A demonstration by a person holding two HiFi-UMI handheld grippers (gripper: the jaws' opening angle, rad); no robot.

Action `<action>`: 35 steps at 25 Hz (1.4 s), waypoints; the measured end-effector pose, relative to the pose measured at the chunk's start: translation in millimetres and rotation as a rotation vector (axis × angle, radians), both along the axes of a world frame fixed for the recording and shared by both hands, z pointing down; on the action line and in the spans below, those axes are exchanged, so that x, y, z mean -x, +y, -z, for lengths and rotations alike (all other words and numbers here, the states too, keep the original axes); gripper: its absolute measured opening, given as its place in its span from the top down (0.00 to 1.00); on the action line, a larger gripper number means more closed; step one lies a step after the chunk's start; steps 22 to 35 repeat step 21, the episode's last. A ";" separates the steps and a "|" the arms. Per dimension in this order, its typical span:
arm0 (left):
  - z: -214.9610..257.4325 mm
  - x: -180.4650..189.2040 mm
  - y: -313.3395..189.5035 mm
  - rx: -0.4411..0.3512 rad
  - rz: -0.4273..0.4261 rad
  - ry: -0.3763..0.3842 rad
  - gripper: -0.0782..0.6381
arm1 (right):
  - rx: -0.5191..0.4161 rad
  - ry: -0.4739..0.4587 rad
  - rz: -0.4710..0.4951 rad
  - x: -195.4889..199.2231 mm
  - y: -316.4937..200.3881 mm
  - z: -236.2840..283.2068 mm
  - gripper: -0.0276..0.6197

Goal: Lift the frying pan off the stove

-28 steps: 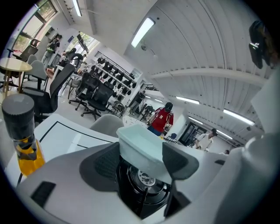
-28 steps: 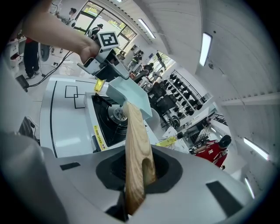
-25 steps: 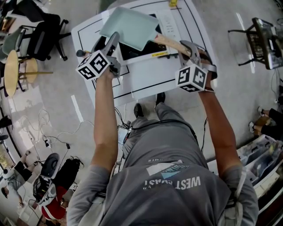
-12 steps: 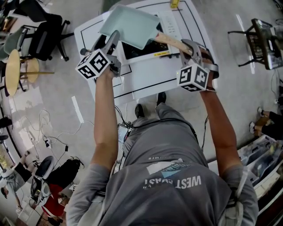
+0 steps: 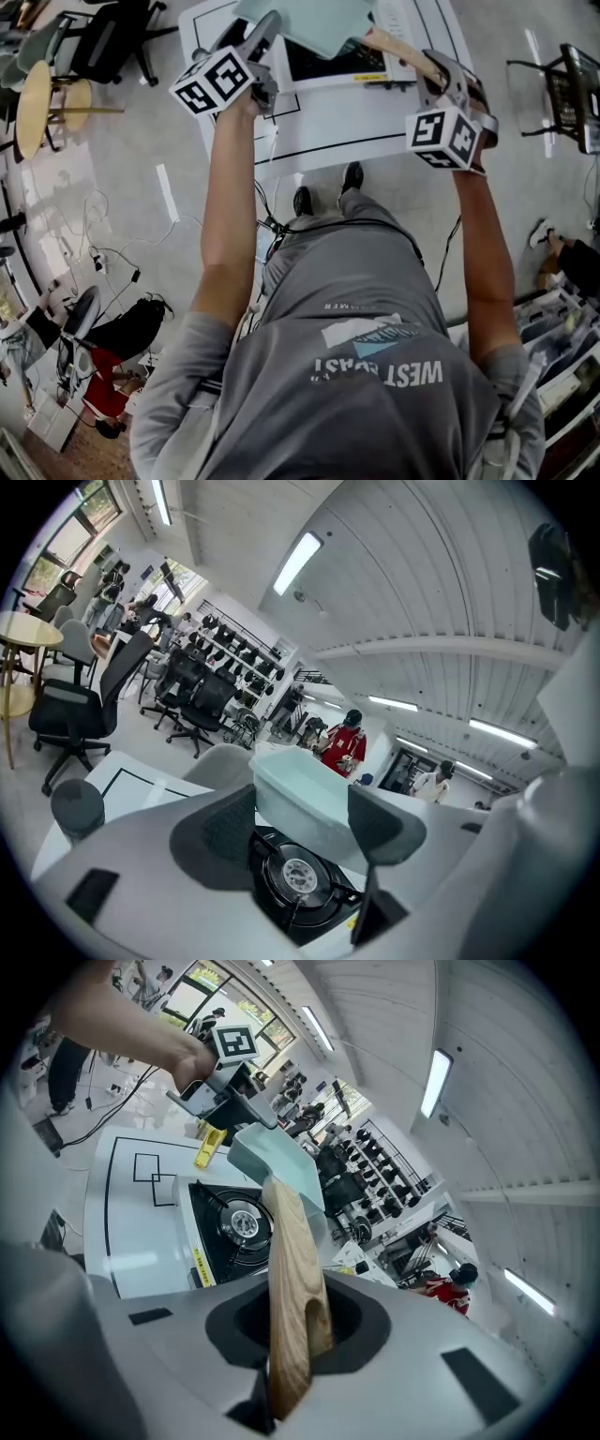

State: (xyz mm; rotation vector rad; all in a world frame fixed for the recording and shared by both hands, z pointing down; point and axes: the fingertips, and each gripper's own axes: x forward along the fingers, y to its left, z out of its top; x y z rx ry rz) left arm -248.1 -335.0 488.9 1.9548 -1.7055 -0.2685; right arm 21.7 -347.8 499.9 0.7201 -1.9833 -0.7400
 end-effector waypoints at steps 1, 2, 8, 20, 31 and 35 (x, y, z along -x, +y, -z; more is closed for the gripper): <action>2.5 0.7 1.7 -0.003 0.001 -0.002 0.48 | -0.003 -0.002 0.000 0.7 1.6 1.8 0.87; 5.2 1.5 3.5 -0.007 0.002 -0.003 0.48 | -0.006 -0.003 0.001 1.4 3.2 3.6 0.87; 20.0 5.5 12.9 -0.026 0.006 -0.008 0.48 | -0.022 -0.010 0.003 5.6 11.7 16.2 0.87; 39.6 6.7 32.0 -0.047 0.001 -0.015 0.48 | -0.047 -0.014 0.005 7.2 30.3 33.8 0.87; 40.9 7.1 34.1 -0.048 0.001 -0.015 0.48 | -0.048 -0.014 0.006 7.7 32.2 35.0 0.87; 40.9 7.1 34.1 -0.048 0.001 -0.015 0.48 | -0.048 -0.014 0.006 7.7 32.2 35.0 0.87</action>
